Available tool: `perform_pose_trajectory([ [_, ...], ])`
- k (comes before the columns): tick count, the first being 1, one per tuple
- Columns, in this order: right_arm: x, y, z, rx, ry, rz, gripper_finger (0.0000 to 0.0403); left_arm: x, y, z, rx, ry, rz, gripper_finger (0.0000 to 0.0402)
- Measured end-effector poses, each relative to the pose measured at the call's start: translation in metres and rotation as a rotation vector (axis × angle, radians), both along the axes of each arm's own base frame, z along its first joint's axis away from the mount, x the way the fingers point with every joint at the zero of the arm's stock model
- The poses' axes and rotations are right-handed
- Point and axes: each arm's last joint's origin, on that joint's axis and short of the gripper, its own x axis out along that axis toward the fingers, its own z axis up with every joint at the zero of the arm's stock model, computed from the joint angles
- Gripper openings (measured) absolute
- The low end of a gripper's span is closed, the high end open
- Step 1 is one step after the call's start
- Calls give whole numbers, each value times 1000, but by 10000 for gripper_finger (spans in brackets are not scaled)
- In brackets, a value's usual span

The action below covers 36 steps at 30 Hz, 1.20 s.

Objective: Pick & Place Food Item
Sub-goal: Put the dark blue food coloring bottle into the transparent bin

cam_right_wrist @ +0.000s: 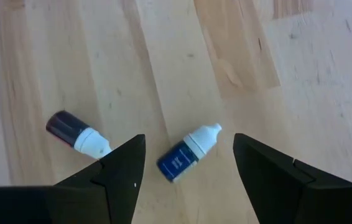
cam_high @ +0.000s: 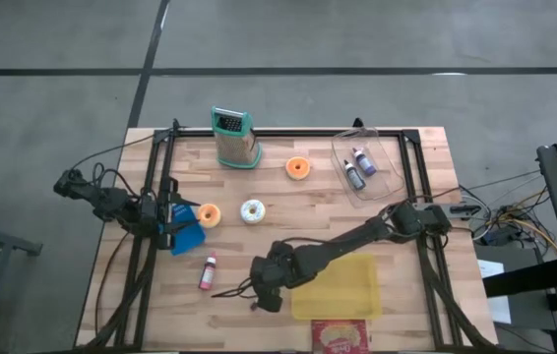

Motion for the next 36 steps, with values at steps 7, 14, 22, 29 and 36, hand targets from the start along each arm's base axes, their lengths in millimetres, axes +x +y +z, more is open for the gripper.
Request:
perform_pose_trajectory([
  [7,-1,-3,-9,12,5,-22,238,0,0,0,0,0,0,188],
  [14,-1,-5,-13,22,1,-26,237,0,0,0,0,0,0,188],
  [22,-1,-7,-20,104,36,-79,239,0,0,0,0,0,0,188],
  [29,1,-11,-27,152,69,-92,238,0,0,0,0,0,0,188],
  [36,2,-12,-28,153,71,-92,229,0,0,0,0,0,0,188],
])
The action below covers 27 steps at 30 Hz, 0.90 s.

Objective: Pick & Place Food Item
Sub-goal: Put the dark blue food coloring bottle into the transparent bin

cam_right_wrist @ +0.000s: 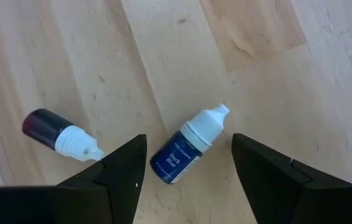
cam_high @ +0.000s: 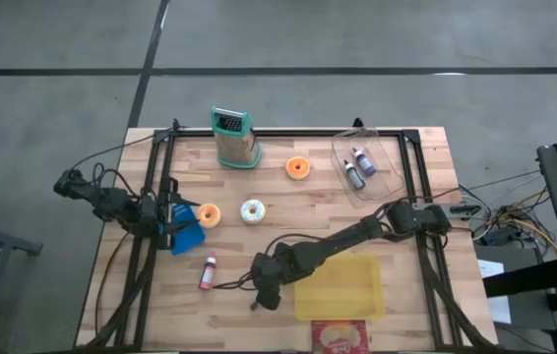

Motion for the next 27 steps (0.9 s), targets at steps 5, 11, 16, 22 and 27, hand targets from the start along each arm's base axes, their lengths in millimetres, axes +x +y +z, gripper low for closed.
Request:
perform_pose_trajectory([
  [5,0,0,0,-4,3,6,216,0,0,0,0,-1,0,188],
  [11,0,-1,-1,-8,6,5,184,0,0,0,0,0,0,188],
  [16,0,-1,-1,-19,3,0,146,0,0,0,-1,0,0,188],
  [22,0,-1,-1,-21,1,-1,101,0,0,0,0,0,0,188],
  [27,0,0,-1,-18,-4,1,72,0,0,0,0,0,0,188],
])
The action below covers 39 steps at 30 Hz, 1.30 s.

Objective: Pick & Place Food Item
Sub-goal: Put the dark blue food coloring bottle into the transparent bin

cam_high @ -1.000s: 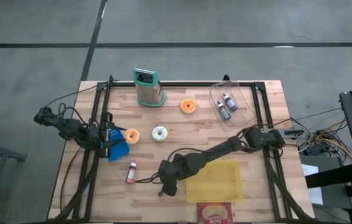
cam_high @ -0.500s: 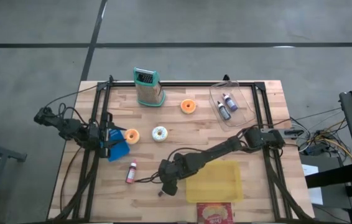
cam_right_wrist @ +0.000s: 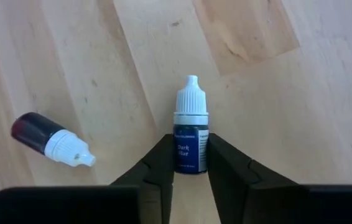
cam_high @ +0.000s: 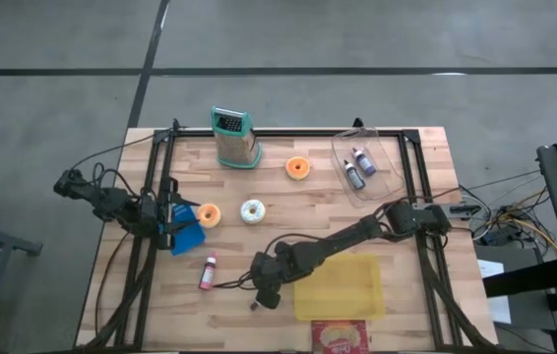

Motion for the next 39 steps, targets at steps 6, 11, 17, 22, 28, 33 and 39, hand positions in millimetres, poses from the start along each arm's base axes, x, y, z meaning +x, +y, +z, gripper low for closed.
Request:
perform_pose_trajectory([
  [6,0,0,0,-1,0,3,68,0,0,0,0,0,0,188],
  [11,0,0,0,-3,-1,2,68,0,0,0,0,0,0,188],
  [17,0,-2,9,-27,-19,-13,68,0,0,0,0,0,0,188],
  [22,1,-3,30,-62,-62,-38,70,0,0,0,0,-1,0,188],
  [28,-5,-7,53,-91,-54,-51,72,0,0,0,0,-1,0,188],
  [33,-15,-18,75,-109,-27,-52,72,0,0,0,0,0,-1,188],
  [39,-27,-34,100,-123,-1,-67,72,0,0,0,0,0,-1,188],
])
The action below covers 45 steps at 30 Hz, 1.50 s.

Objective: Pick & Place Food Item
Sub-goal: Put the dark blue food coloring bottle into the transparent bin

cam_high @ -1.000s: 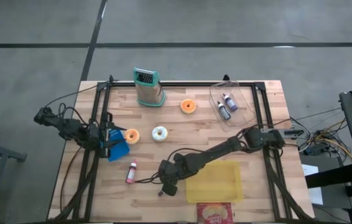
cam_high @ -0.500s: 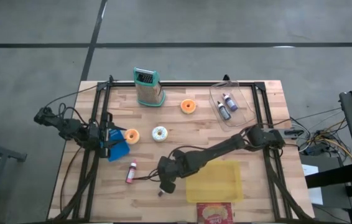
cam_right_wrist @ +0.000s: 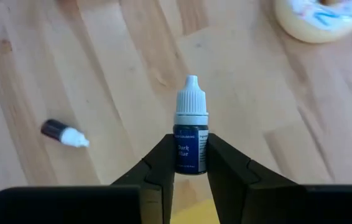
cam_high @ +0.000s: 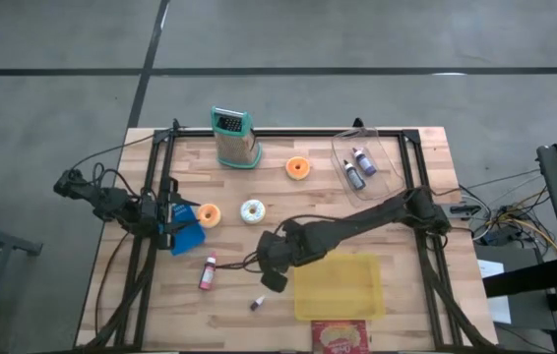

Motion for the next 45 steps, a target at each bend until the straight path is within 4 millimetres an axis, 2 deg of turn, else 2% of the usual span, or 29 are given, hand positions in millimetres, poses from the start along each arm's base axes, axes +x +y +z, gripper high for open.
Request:
perform_pose_trajectory([
  [6,-14,-27,21,-67,53,-77,71,0,0,0,0,0,0,188],
  [14,-38,-64,61,-60,47,-187,70,0,0,-1,3,7,3,188],
  [24,-89,-111,124,-37,-36,-355,71,1,0,-1,3,8,4,188],
  [31,-127,-140,154,-93,-95,-525,72,1,0,-1,4,9,4,188],
  [38,-157,-169,166,-96,-88,-715,72,1,0,-1,4,8,4,188],
  [45,-174,-196,154,-98,70,-915,72,1,0,-1,3,8,5,188],
])
